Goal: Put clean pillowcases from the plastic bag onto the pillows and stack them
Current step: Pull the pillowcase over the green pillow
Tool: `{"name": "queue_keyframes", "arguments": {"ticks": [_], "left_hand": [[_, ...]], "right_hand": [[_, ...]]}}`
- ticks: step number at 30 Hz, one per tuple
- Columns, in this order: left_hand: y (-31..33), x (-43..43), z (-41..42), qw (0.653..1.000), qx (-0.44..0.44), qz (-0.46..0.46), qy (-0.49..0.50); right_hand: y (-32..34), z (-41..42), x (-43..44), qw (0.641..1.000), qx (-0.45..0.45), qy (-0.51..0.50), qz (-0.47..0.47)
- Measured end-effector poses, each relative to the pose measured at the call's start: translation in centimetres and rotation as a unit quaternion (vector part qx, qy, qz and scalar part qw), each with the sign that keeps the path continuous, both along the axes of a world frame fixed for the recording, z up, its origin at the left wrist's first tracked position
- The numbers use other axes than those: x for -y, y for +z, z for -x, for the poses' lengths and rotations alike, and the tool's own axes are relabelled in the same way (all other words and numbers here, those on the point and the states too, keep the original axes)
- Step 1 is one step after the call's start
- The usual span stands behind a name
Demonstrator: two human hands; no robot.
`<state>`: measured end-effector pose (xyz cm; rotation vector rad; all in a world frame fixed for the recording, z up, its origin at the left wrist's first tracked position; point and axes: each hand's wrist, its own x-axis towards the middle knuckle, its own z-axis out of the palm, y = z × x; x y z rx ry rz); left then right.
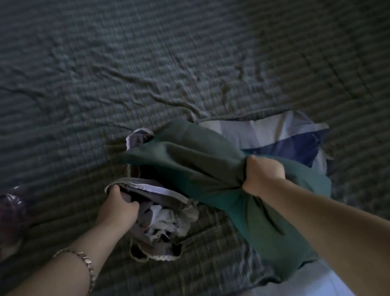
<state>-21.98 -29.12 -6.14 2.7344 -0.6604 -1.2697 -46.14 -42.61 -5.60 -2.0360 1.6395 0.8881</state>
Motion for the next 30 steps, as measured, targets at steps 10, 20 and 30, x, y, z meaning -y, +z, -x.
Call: {"name": "queue_keyframes", "arguments": {"ticks": [10, 20, 30], "left_hand": [[3.2, -0.4, -0.5, 0.999, -0.013, 0.010, -0.047], [2.2, 0.2, 0.8, 0.997, 0.036, -0.059, -0.025], [2.1, 0.6, 0.0, 0.993, 0.110, 0.002, -0.035]], "right_hand": [[11.4, -2.5, 2.3, 0.974, -0.110, 0.176, -0.094], [2.2, 3.9, 0.3, 0.998, -0.035, 0.005, -0.057], [-5.3, 4.3, 1.4, 1.000, 0.012, 0.002, 0.027]]}}
